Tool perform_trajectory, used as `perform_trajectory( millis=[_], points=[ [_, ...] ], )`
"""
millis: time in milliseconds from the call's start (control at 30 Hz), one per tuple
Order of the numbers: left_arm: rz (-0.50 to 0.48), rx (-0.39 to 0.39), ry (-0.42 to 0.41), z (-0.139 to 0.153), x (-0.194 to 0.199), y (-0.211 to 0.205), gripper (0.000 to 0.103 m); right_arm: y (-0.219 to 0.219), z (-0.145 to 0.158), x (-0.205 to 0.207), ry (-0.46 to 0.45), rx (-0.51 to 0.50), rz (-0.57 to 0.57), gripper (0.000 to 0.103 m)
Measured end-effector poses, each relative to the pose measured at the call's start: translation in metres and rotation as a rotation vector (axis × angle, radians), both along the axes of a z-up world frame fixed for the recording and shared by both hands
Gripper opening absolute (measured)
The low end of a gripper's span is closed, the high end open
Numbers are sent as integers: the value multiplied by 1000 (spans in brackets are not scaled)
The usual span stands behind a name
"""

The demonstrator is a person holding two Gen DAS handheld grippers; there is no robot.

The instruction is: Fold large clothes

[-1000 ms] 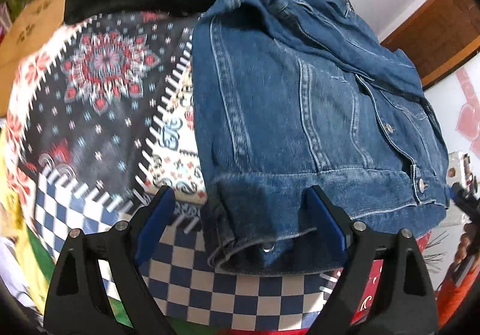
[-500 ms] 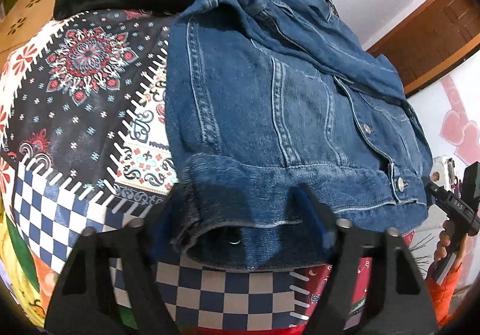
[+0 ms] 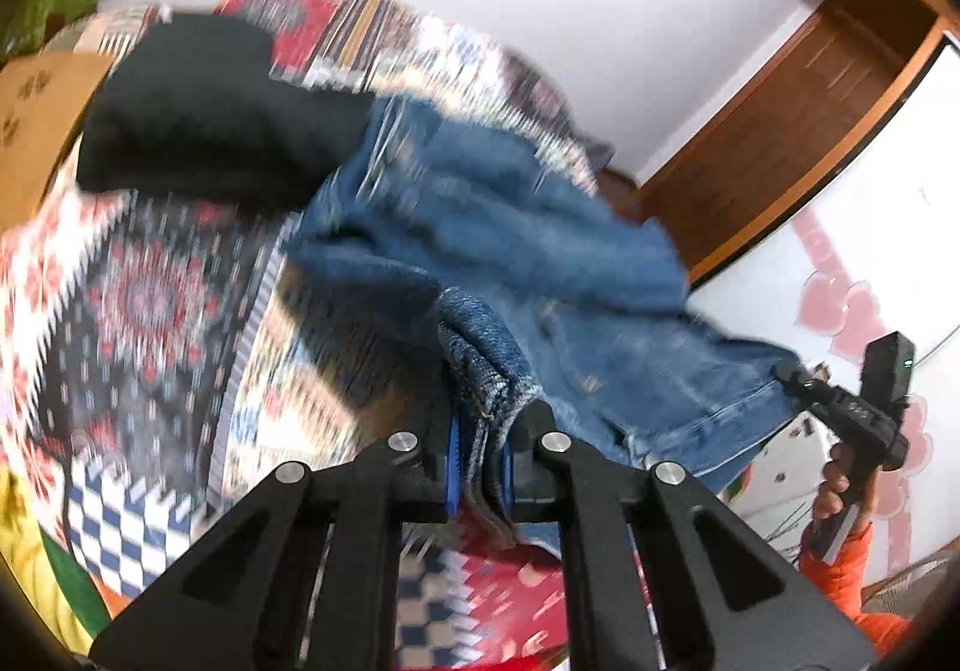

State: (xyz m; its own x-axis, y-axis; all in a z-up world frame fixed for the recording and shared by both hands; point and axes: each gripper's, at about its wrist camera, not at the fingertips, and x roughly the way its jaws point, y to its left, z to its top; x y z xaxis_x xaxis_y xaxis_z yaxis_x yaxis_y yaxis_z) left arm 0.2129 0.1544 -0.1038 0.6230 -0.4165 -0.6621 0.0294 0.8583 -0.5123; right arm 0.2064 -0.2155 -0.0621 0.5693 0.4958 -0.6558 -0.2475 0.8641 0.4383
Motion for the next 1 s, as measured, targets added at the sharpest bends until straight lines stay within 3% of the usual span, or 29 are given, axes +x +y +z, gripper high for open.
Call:
perform_trajectory(
  millis=[167, 367, 533, 700, 867, 1000],
  points=[
    [22, 0, -100, 46, 38, 4, 9, -2, 32, 34, -102, -29, -51, 13],
    [76, 49, -134, 63, 120, 3, 9, -16, 34, 97, -95, -19, -134, 13],
    [118, 93, -66, 32, 195, 3, 9, -26, 8, 159, -6, 1, -185, 13],
    [106, 201, 30, -19, 264, -9, 10, -19, -32, 211, 86, -59, -193, 13],
    [104, 255, 104, -60, 301, -9, 16, -21, -60, 234, 159, -77, -196, 14],
    [89, 251, 135, -66, 307, -10, 19, -27, -69, 240, 188, -45, -196, 15]
  ],
)
